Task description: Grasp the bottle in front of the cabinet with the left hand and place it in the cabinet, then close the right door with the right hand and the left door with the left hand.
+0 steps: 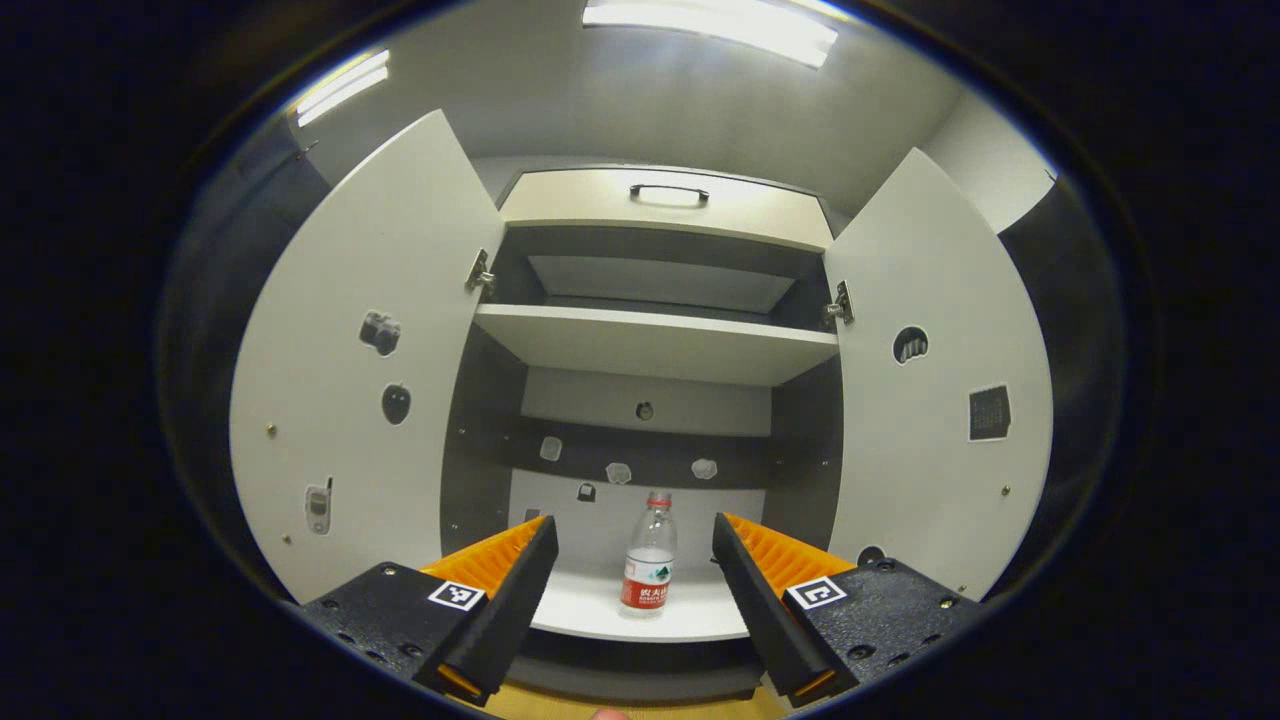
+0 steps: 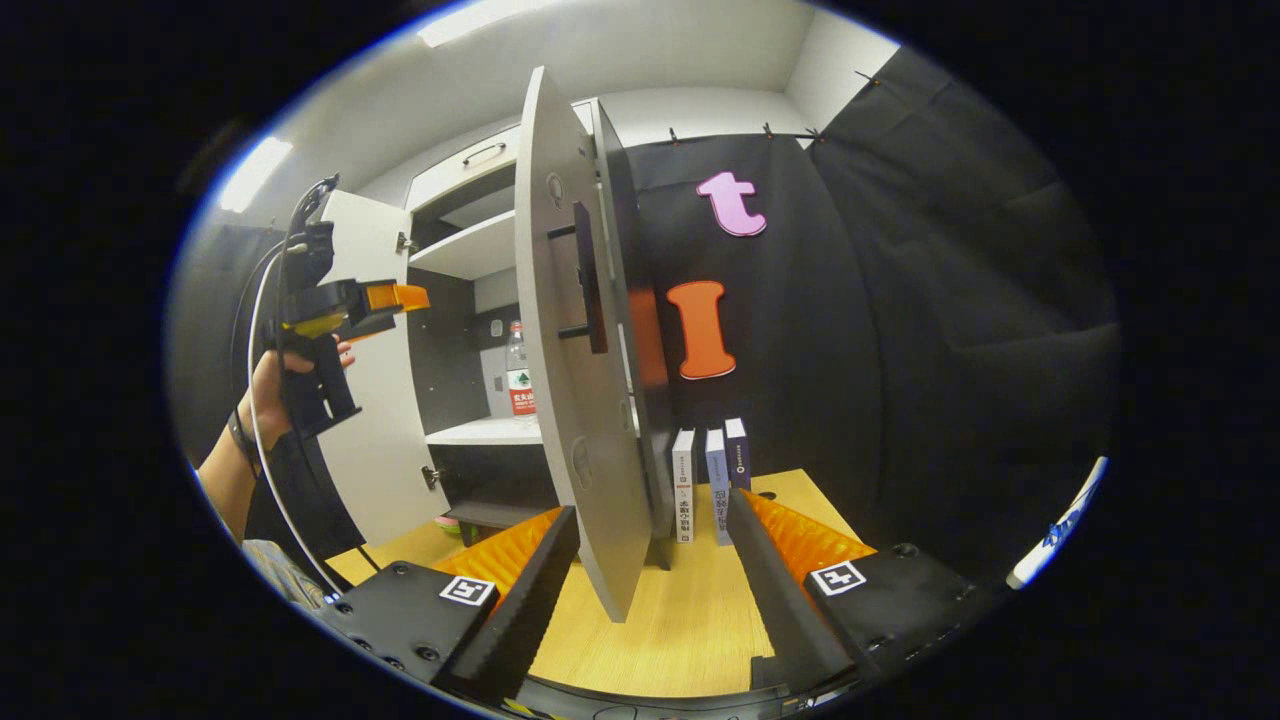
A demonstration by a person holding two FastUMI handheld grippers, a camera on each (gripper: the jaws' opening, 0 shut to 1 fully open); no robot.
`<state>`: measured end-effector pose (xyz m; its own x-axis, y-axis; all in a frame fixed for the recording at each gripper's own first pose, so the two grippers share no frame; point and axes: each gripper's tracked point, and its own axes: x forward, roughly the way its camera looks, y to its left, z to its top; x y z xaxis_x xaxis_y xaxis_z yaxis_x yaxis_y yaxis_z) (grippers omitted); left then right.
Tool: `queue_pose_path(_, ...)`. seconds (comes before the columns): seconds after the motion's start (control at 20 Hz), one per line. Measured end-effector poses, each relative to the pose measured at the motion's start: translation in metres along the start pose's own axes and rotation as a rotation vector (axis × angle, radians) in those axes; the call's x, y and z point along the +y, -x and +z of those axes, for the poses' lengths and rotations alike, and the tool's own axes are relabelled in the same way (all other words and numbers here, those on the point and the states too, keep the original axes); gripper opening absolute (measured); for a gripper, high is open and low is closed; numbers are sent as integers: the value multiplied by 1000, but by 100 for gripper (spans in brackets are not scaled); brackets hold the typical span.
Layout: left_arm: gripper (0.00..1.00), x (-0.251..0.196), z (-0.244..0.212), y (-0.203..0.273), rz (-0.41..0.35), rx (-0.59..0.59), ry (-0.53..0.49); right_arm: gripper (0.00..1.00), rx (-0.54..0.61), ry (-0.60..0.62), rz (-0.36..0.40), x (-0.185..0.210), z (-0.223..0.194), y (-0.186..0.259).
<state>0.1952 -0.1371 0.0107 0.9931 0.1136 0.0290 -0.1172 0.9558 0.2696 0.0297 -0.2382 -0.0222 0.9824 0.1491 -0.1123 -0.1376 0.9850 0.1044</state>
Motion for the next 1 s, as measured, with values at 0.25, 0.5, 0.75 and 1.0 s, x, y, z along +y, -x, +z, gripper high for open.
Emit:
queue_pose_path(0.25,95,7,-60,84,76,47,17,98,-5,-10,34,1,3,-8)
queue_pose_path(0.5,95,1,-125,143,102,148,39,98,-13,-27,35,-3,4,-13)
queue_pose_path(0.75,95,14,-158,173,149,221,1,99,-64,23,-14,-18,50,-21)
queue_pose_path(1.0,92,17,-157,176,118,234,38,98,-206,177,-187,-45,160,-52)
